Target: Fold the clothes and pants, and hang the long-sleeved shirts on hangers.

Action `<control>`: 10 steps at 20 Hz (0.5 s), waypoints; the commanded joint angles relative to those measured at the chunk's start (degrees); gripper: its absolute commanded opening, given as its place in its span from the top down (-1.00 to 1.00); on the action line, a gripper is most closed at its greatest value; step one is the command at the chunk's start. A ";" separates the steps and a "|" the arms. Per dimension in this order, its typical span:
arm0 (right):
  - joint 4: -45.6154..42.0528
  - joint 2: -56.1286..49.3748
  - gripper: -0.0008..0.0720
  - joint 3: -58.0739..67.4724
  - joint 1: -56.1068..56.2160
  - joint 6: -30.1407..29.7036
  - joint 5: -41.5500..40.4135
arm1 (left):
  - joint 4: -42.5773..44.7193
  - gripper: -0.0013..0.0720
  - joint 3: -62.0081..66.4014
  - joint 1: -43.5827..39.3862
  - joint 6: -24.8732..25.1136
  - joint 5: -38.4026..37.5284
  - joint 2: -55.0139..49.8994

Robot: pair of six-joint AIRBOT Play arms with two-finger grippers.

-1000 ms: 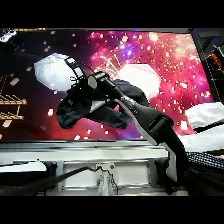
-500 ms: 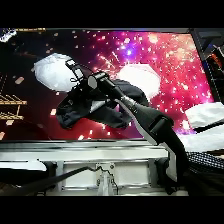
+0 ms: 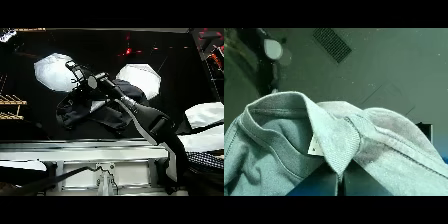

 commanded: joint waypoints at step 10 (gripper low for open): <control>0.00 -0.02 0.92 -0.02 0.07 -0.02 0.63 | -0.07 0.91 0.04 0.48 1.60 0.37 0.28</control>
